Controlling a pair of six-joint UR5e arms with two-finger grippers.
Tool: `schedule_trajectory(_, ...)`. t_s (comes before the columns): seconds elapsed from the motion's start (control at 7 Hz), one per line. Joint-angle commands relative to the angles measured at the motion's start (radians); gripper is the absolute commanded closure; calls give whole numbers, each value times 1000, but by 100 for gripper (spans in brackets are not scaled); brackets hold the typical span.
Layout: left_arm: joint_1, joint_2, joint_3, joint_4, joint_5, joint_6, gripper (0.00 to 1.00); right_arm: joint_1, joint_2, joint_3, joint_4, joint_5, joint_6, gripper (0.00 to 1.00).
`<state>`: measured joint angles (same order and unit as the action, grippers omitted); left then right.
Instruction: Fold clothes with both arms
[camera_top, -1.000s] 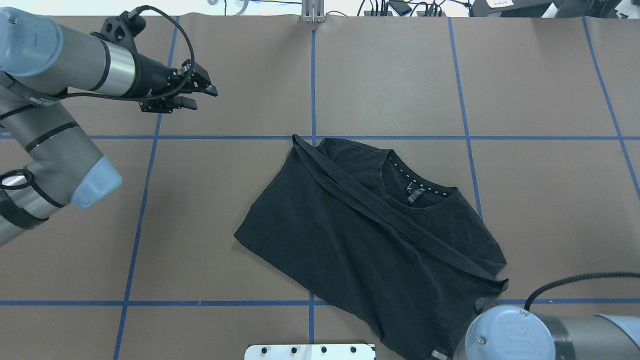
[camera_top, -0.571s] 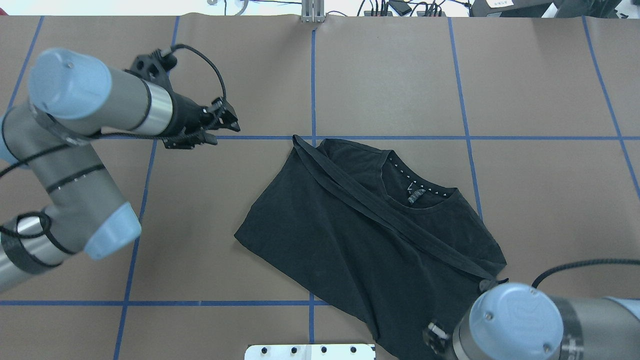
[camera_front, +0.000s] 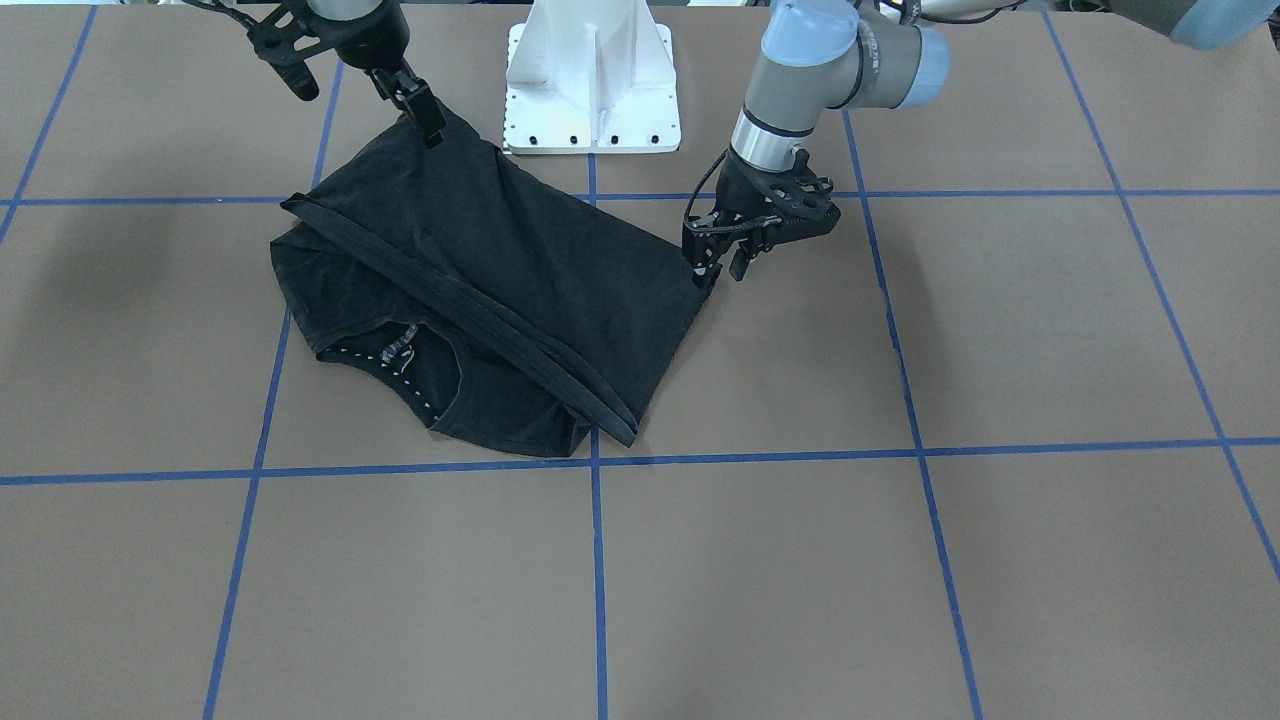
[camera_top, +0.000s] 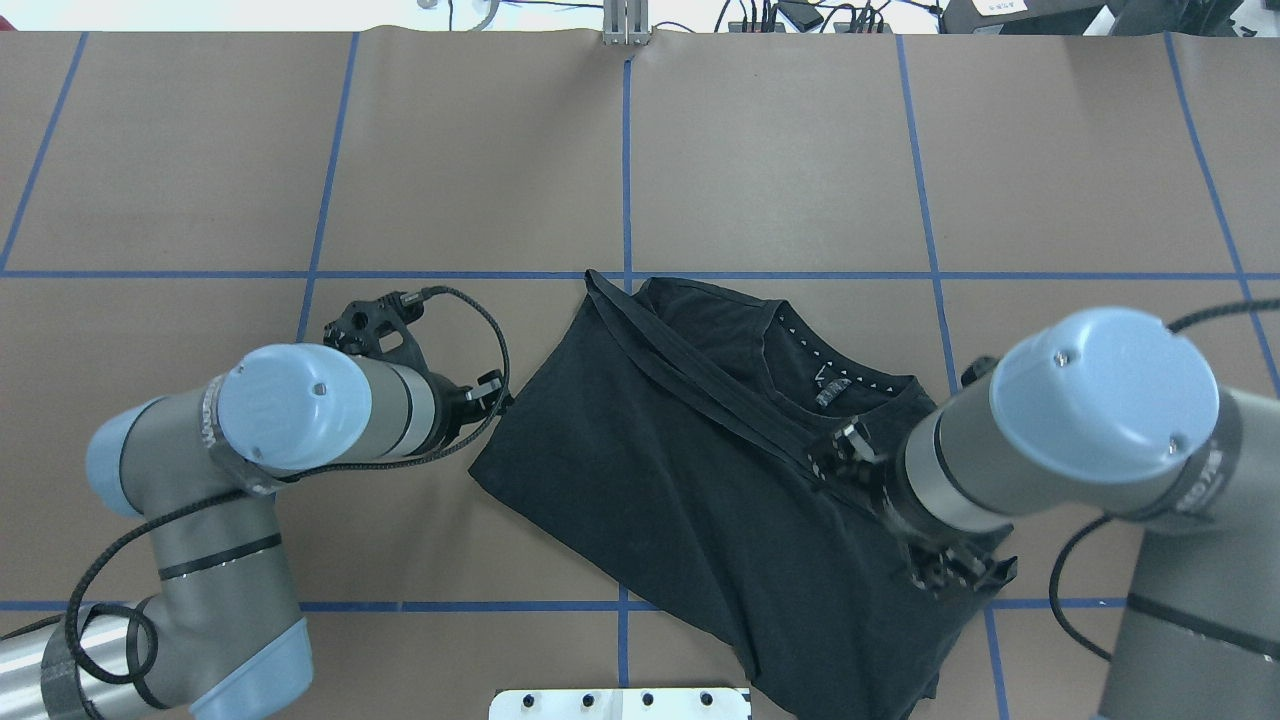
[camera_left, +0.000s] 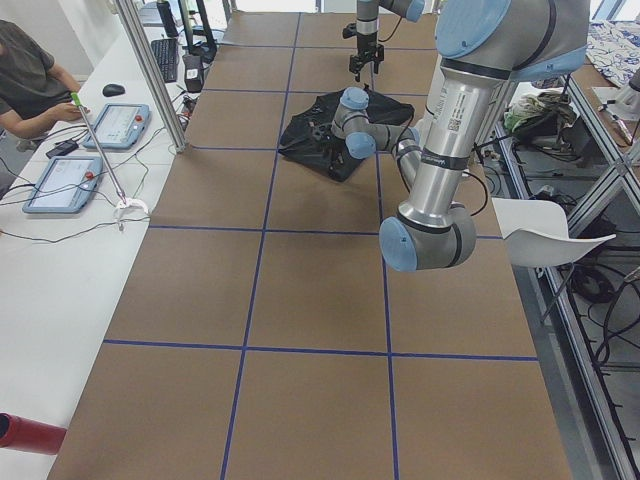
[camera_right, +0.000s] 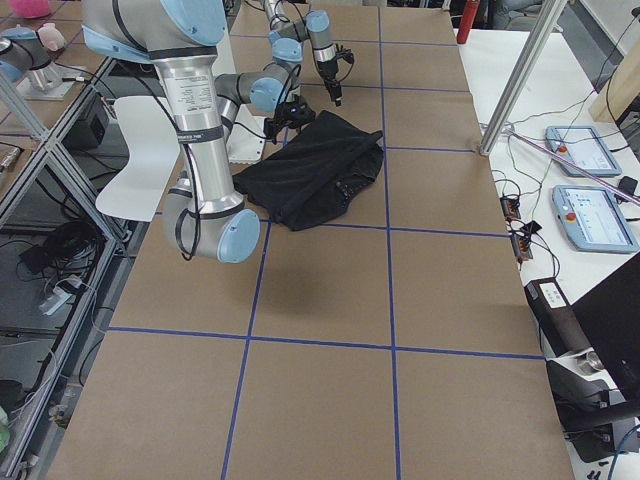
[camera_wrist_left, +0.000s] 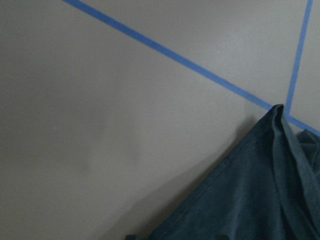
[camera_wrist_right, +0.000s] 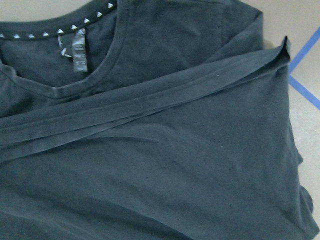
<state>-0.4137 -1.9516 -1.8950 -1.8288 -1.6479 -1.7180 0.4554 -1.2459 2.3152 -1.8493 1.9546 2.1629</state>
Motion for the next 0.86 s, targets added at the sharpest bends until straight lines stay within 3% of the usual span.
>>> schedule_trajectory(0.0, 39, 30, 1, 14, 8, -12, 39, 112, 115, -113, 5, 3, -73, 0)
schedule_trajectory(0.29, 64, 22, 7, 14, 5, -32, 39, 141, 169, -203, 10, 1, -83, 0)
schedule_trajectory(0.71, 69, 2, 14, 13, 2, -29, 39, 143, 158, -204, -2, 1, -83, 0)
